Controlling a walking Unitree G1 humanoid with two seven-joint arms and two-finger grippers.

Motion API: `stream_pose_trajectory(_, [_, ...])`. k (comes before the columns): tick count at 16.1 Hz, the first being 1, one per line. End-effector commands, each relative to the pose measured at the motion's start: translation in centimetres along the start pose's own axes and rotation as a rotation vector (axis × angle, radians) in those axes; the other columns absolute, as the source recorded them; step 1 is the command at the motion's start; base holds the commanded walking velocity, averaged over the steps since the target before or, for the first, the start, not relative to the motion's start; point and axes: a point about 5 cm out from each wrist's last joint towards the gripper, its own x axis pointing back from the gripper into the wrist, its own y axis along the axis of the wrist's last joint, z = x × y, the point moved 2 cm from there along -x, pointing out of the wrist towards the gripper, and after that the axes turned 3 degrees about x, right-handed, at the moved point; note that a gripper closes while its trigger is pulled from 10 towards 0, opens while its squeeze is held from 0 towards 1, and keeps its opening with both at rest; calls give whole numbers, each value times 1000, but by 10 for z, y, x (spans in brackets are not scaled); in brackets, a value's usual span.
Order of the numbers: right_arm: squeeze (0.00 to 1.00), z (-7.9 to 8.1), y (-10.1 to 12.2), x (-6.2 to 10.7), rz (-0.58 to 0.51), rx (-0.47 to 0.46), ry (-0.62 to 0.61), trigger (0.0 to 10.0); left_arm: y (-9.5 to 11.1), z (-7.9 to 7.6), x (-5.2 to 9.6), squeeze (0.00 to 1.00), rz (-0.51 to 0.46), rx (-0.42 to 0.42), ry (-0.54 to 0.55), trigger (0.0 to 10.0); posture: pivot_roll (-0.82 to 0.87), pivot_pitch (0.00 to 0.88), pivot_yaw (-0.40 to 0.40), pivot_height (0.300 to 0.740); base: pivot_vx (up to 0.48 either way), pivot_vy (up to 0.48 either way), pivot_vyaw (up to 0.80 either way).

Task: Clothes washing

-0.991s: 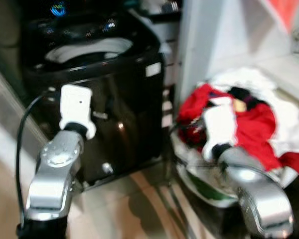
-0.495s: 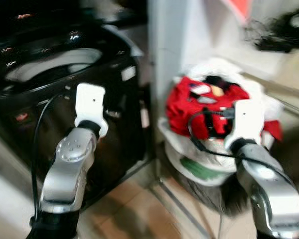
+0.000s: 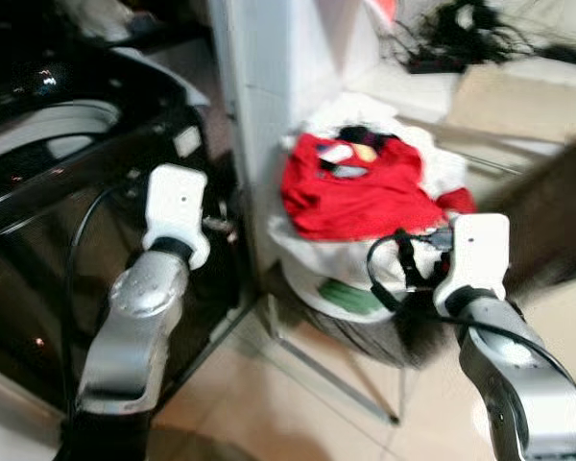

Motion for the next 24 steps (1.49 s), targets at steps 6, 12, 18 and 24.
stream_pose_trajectory(6, [0, 9, 25, -12, -102, 70, 98, 10000, -1, -1, 13, 0, -21, 11, -6, 10000, -73, 0, 24, 740, 144, 0, 133])
stream_pose_trajectory(12, [0, 10, 24, -17, -99, 61, 121, 10000, -1, 1, 16, 0, -18, 1, -16, 10000, -67, 0, 27, 740, 314, 0, 267])
stream_pose_trajectory(18, [0, 2, 23, -16, -97, 59, 84, 10000, -1, -4, 12, 0, -17, 12, -30, 10000, -80, 0, 40, 740, 317, 0, 0])
stream_pose_trajectory(24, [0, -1, 24, -18, -96, 56, 75, 10000, -1, -7, 9, 0, -21, 24, -31, 10000, -85, 0, 41, 740, 316, 0, 0])
